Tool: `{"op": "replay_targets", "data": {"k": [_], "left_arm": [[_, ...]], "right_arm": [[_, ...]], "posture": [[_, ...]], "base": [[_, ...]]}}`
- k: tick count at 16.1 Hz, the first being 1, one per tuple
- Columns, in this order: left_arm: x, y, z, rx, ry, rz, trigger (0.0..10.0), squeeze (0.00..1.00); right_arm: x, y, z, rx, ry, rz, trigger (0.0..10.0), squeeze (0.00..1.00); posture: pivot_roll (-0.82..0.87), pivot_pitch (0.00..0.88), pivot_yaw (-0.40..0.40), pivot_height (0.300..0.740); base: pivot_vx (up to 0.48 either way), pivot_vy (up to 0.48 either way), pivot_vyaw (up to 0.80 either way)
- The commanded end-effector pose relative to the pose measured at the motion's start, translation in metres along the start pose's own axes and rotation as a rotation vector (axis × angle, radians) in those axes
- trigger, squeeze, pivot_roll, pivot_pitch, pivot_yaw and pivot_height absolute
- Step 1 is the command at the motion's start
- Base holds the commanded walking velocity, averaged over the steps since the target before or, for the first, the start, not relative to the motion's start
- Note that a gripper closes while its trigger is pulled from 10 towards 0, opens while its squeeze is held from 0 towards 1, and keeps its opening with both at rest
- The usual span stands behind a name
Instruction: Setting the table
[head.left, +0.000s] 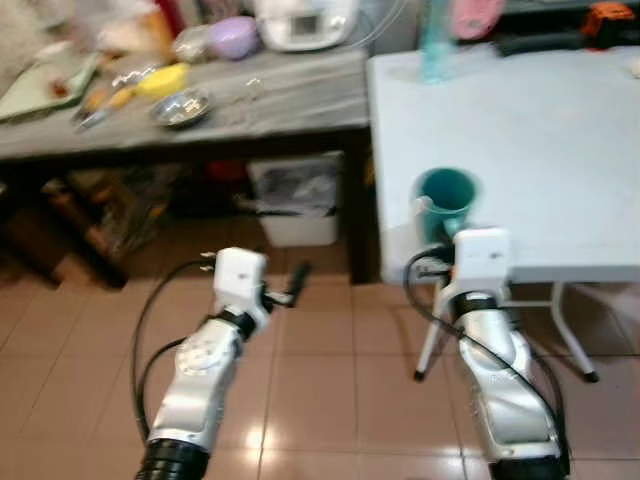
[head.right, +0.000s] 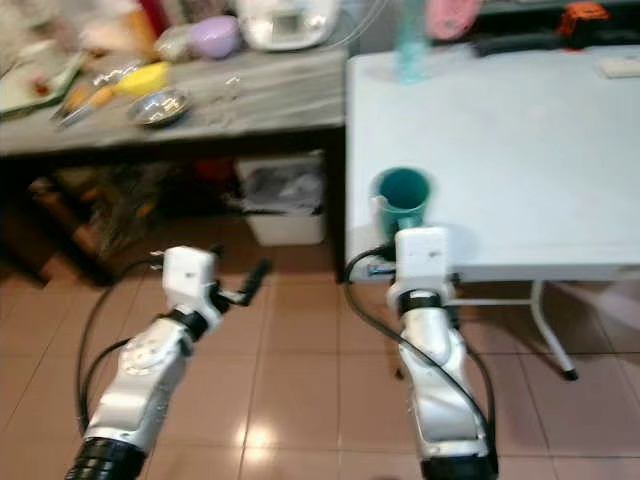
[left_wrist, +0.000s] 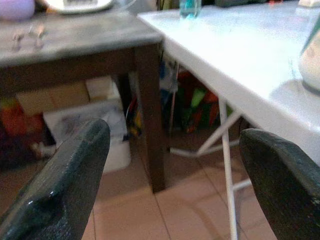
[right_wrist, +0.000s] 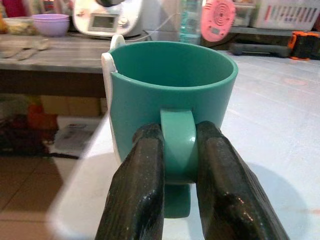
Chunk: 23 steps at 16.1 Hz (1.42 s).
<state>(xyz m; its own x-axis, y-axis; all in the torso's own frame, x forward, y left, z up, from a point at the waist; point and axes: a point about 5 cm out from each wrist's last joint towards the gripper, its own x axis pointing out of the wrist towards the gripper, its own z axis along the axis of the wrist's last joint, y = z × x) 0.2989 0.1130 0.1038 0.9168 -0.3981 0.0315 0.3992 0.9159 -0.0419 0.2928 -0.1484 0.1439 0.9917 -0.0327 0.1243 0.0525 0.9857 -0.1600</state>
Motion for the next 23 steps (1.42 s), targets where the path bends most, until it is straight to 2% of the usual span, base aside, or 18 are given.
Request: {"op": "replay_targets", "data": {"k": [1, 5, 8, 10, 15, 19, 20, 23], "left_arm": [[0.001, -0.005, 0.003, 0.003, -0.014, -0.021, 10.0, 0.00], [-0.005, 0.010, 0.002, 0.028, -0.001, 0.015, 10.0, 0.00], [-0.013, 0.022, -0.001, 0.051, 0.023, 0.040, 10.0, 0.00], [-0.017, 0.030, -0.003, 0.056, 0.041, 0.095, 10.0, 0.00], [-0.041, 0.044, -0.014, 0.100, 0.096, 0.201, 10.0, 0.00], [-0.052, 0.043, -0.021, 0.110, 0.123, 0.216, 10.0, 0.00], [-0.051, 0.043, -0.022, 0.097, 0.125, 0.218, 10.0, 0.00], [-0.048, 0.040, -0.019, 0.093, 0.118, 0.201, 10.0, 0.00]], "right_arm": [[-0.001, -0.009, 0.006, -0.009, -0.031, -0.019, 10.0, 0.00], [-0.015, -0.008, 0.005, 0.013, -0.022, 0.065, 10.0, 0.00], [-0.027, -0.011, 0.000, 0.011, -0.003, 0.072, 10.0, 0.00], [-0.035, -0.015, -0.002, 0.024, 0.014, 0.068, 10.0, 0.00], [-0.061, -0.019, -0.013, 0.048, 0.110, 0.076, 10.0, 0.00], [-0.062, -0.020, -0.012, -0.018, 0.096, 0.064, 10.0, 0.00], [-0.061, -0.018, -0.011, 0.038, 0.096, 0.073, 10.0, 0.00], [-0.059, -0.017, -0.010, 0.034, 0.089, 0.076, 10.0, 0.00]], "posture": [[-0.15, 0.064, 0.125, 0.740], [-0.15, 0.067, 0.125, 0.740], [-0.15, 0.072, 0.121, 0.740], [-0.15, 0.073, 0.124, 0.740], [-0.15, 0.081, 0.125, 0.740], [-0.15, 0.087, 0.126, 0.740], [-0.15, 0.091, 0.123, 0.740], [-0.15, 0.088, 0.121, 0.740]], "base": [[0.356, 0.000, 0.00], [0.348, 0.000, 0.00], [0.327, 0.000, 0.00], [0.126, 0.000, 0.00], [0.000, 0.000, 0.00], [0.000, 0.000, 0.00], [0.000, 0.000, 0.00], [0.000, 0.000, 0.00]]}}
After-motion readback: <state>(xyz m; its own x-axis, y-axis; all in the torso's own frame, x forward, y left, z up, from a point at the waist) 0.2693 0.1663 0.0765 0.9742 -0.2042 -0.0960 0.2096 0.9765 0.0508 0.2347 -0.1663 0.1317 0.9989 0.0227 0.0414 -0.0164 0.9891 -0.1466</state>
